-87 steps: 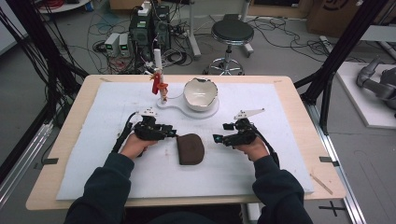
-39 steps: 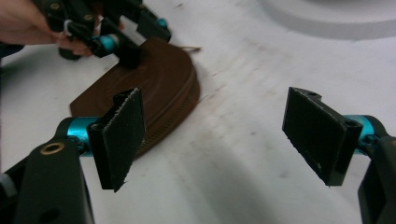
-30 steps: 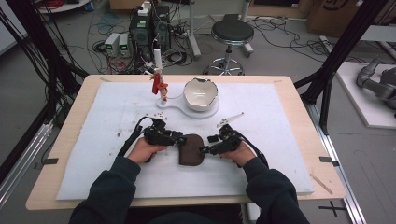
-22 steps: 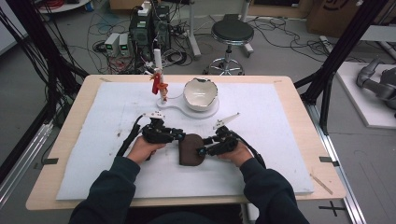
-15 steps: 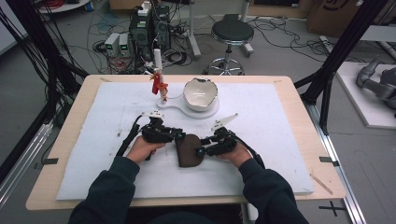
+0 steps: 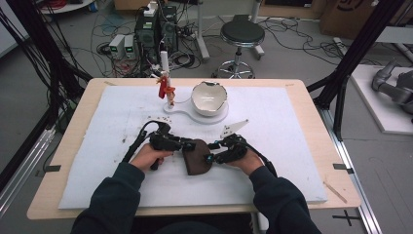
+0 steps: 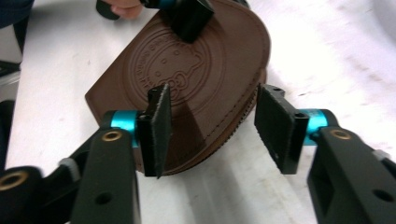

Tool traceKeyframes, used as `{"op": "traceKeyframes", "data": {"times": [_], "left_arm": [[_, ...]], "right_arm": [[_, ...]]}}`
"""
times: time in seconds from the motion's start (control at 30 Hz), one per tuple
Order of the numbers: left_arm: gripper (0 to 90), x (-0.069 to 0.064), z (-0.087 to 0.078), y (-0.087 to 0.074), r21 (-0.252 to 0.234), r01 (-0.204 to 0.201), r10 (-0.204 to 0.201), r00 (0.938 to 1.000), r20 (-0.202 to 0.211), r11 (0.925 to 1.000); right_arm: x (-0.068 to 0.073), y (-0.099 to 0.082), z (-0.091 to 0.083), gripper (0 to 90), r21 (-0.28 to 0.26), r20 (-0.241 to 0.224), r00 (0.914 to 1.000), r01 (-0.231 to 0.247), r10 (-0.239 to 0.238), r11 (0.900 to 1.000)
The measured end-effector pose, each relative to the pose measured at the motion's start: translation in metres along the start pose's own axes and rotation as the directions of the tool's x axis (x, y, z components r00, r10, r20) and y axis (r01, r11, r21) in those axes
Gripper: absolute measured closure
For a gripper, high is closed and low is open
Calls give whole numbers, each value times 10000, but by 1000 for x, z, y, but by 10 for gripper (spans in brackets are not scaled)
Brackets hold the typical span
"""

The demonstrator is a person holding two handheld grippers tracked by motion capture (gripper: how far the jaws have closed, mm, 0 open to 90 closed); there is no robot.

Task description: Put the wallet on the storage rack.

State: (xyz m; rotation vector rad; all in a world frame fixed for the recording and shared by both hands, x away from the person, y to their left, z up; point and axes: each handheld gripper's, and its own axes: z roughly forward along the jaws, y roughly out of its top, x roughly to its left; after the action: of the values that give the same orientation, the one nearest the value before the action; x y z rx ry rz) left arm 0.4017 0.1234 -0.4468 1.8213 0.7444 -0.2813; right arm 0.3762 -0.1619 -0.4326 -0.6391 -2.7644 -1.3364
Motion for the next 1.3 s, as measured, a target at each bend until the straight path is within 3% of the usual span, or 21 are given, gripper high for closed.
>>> {"op": "traceKeyframes", "data": {"times": [0.1, 0.17, 0.23, 0.3, 0.47, 0.57, 0.6, 0.63, 0.67, 0.73, 0.77, 0.87, 0.93, 1.0, 1.07, 1.1, 1.13, 1.17, 1.2, 1.27, 1.3], "left_arm": [[626, -5, -5, 4, -416, -542, 545, 9985, 39, 9977], [644, -8, -10, 7, -798, -1045, 1041, 9945, -97, 9913], [664, -10, -15, 10, -1190, -1539, 1522, 9881, -228, 9809], [678, -13, -19, 11, -1503, -2122, 2100, 9772, -305, 9656], [683, -17, -15, 12, -1809, -2528, 2554, 9668, -93, 9504], [685, -20, -11, 12, -1819, -2742, 2791, 9603, 17, 9443], [677, -20, -11, 12, -1829, -2630, 2671, 9637, -26, 9473], [677, -19, -12, 13, -1857, -2388, 2423, 9702, -41, 9531], [652, -18, -15, 13, -1987, -2159, 2175, 9760, -136, 9560], [506, -15, -22, 16, -2470, -1564, 1528, 9877, -339, 9563], [456, -14, -27, 18, -2691, -1409, 1333, 9900, -466, 9527], [365, -12, -46, 20, -3029, -1328, 1069, 9892, -1007, 9437], [363, -11, -62, 17, -3118, -1571, 1167, 9826, -1443, 9371], [360, -10, -80, 14, -3151, -1847, 1193, 9692, -2156, 9309], [345, -9, -98, 8, -3240, -2197, 1212, 9469, -2979, 9202], [285, -8, -107, 4, -3220, -2329, 1179, 9334, -3390, 9177], [285, -7, -114, 0, -3208, -2369, 1115, 9247, -3640, 9171], [211, -4, -125, -5, -3106, -2446, 1053, 9086, -4041, 9185], [211, -2, -132, -10, -2946, -2545, 1028, 8889, -4464, 9211], [194, 1, -145, -20, -2666, -2606, 863, 8459, -5263, 9279], [194, 3, -151, -24, -2539, -2610, 777, 8237, -5616, 9314]], "right_arm": [[-4, -1, -2, 359, -214, 75, 9993, -371, 373, 9991], [-6, -2, -4, 320, -324, -47, 9981, -609, 607, 9976], [-8, -3, -4, 290, -500, -240, 9968, -773, 762, 9957], [-10, -2, -3, 272, -688, -439, 9952, -905, 876, 9935], [-13, 4, 3, 254, -1137, -621, 9953, -816, 748, 9902], [-16, 9, 11, 283, -1034, -942, 9937, -711, 614, 9921], [-18, 10, 14, 427, -895, -1718, 9827, -854, 691, 9923], [-18, 10, 14, 427, -895, -1718, 9827, -854, 691, 9923], [-18, 10, 13, 483, -890, -1767, 9818, -867, 699, 9923], [-21, 10, 10, 588, -1053, -2219, 9716, -1073, 818, 9886], [-21, 10, 8, 603, -1054, -2300, 9695, -1109, 842, 9882], [-23, 9, 5, 635, -1055, -2460, 9640, -1297, 1005, 9859], [-23, 9, 3, 649, -1191, -2410, 9658, -1275, 959, 9847], [-23, 9, 0, 657, -1359, -2208, 9705, -1292, 971, 9823], [-25, 9, -3, 661, -1463, -1988, 9747, -1329, 1025, 9803], [-26, 9, -7, 663, -1501, -1719, 9793, -1337, 1073, 9796], [-26, 9, -7, 663, -1501, -1719, 9793, -1337, 1073, 9796], [-27, 9, -10, 664, -1618, -1393, 9842, -1316, 1094, 9780], [-27, 9, -10, 664, -1618, -1393, 9842, -1316, 1094, 9780], [-27, 10, -15, 665, -1785, -770, 9907, -1243, 1121, 9761], [-27, 10, -15, 665, -1785, -770, 9907, -1243, 1121, 9761]]}}
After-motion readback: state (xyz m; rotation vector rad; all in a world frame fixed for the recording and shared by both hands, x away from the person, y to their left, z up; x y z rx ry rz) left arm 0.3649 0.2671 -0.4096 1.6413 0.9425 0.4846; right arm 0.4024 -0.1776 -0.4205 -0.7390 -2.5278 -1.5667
